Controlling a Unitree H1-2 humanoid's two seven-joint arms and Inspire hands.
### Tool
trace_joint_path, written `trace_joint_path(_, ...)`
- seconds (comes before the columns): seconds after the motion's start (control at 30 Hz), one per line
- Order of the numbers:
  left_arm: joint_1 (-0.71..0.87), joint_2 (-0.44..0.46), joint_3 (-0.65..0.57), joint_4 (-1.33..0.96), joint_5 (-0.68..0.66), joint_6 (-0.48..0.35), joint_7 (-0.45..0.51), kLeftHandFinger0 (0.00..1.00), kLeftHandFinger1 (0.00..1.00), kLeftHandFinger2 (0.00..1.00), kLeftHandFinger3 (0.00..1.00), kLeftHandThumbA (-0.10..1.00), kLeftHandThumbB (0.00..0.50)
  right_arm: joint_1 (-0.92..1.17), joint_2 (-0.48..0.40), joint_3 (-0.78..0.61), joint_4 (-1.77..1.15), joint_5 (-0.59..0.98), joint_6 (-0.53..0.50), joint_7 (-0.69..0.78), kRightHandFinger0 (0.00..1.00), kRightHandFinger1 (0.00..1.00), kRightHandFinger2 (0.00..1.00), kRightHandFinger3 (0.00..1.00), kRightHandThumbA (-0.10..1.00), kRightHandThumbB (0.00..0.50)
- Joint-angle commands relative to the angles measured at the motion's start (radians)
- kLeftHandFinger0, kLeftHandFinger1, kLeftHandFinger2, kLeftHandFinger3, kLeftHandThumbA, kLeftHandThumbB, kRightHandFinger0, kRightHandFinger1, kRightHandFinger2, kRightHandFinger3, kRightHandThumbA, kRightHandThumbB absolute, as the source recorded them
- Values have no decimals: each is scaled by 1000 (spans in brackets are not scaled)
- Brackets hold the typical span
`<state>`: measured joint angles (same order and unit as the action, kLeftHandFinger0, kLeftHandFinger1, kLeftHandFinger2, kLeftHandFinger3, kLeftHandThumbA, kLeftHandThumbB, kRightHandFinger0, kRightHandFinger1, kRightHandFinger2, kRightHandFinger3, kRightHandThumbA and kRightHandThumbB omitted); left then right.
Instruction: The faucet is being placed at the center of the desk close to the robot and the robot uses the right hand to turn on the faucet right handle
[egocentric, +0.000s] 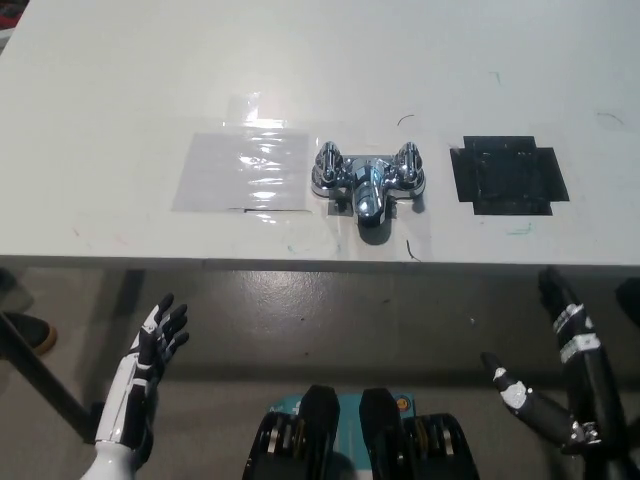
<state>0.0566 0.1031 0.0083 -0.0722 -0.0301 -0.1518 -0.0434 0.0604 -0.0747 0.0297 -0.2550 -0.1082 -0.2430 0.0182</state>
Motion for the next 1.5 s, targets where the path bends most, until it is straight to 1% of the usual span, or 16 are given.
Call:
trace_joint_path(0.0, 0, 0, -3, -44, -6, -52, -13, 1000, 1000, 1000, 1000, 1000, 263, -112, -113, -18, -272, -118, 381, 120, 1000, 1000, 1000, 1000, 894, 162)
trace_joint_path(0.03, -1, 0, -3, -40, -9, -53, -14, 1000, 1000, 1000, 1000, 1000, 270, -189, -175, -27, -318, -109, 498, 166, 1000, 1000, 1000, 1000, 913, 191)
trace_joint_path(0.17, 12, 6, -4, -58, -5, -47, -17, 1000, 1000, 1000, 1000, 1000, 263, -367, -316, -19, -348, -58, 687, 249, 1000, 1000, 1000, 1000, 1000, 221)
trace_joint_path(0.2, 11, 5, -6, -58, -3, -46, -17, 1000, 1000, 1000, 1000, 1000, 273, -415, -338, -23, -332, -64, 708, 273, 1000, 1000, 1000, 1000, 1000, 249)
trace_joint_path(0.37, 20, 4, -6, -58, -2, -49, -17, 1000, 1000, 1000, 1000, 1000, 274, -596, -401, -5, -208, -109, 713, 391, 1000, 1000, 1000, 1000, 1000, 258)
trace_joint_path(0.4, 21, 4, -5, -58, -5, -51, -17, 1000, 1000, 1000, 1000, 1000, 280, -631, -402, -7, -172, -104, 713, 410, 1000, 1000, 1000, 1000, 1000, 277)
trace_joint_path(0.53, 18, 8, -7, -54, -3, -55, -20, 1000, 1000, 1000, 1000, 1000, 276, -809, -400, -7, 5, -93, 713, 509, 1000, 1000, 1000, 1000, 1000, 270)
trace_joint_path(0.63, 20, 5, -9, -55, 2, -52, -18, 1000, 1000, 1000, 1000, 1000, 272, -989, -401, 48, 192, -238, 713, 624, 1000, 1000, 1000, 1000, 1000, 316)
trace_joint_path(0.7, 22, 4, -10, -56, 4, -47, -17, 1000, 1000, 1000, 1000, 1000, 268, -1052, -391, 69, 280, -252, 713, 647, 1000, 1000, 1000, 1000, 1000, 292)
trace_joint_path(0.73, 22, 1, -13, -55, 9, -45, -15, 1000, 1000, 1000, 1000, 1000, 272, -1093, -398, 101, 335, -219, 713, 639, 1000, 1000, 1000, 1000, 1000, 249)
trace_joint_path(0.77, 23, 2, -14, -58, 8, -42, -17, 1000, 1000, 1000, 1000, 1000, 275, -1127, -393, 117, 385, -247, 713, 658, 1000, 1000, 1000, 1000, 1000, 266)
trace_joint_path(0.97, 22, 6, -15, -65, 19, -34, -15, 1000, 1000, 1000, 1000, 1000, 291, -1305, -355, 233, 628, -281, 713, 636, 1000, 1000, 1000, 1000, 1000, 253)
trace_joint_path(1.0, 19, 9, -18, -63, 16, -36, -21, 1000, 1000, 1000, 1000, 1000, 312, -1342, -339, 249, 682, -312, 713, 628, 1000, 1000, 1000, 1000, 1000, 266)
trace_joint_path(1.1, 15, 13, -20, -63, 22, -46, -22, 1000, 1000, 1000, 1000, 1000, 317, -1397, -313, 262, 772, -276, 713, 605, 1000, 1000, 1000, 1000, 1000, 227)
trace_joint_path(1.23, 8, 16, -20, -57, 23, -53, -24, 1000, 1000, 1000, 1000, 1000, 314, -1507, -262, 317, 971, -282, 713, 591, 1000, 1000, 1000, 1000, 1000, 279)
trace_joint_path(1.47, 5, 17, -23, -50, 31, -62, -22, 1000, 1000, 1000, 1000, 1000, 336, -1636, -175, 400, 1250, -286, 685, 525, 1000, 1000, 1000, 1000, 1000, 245)
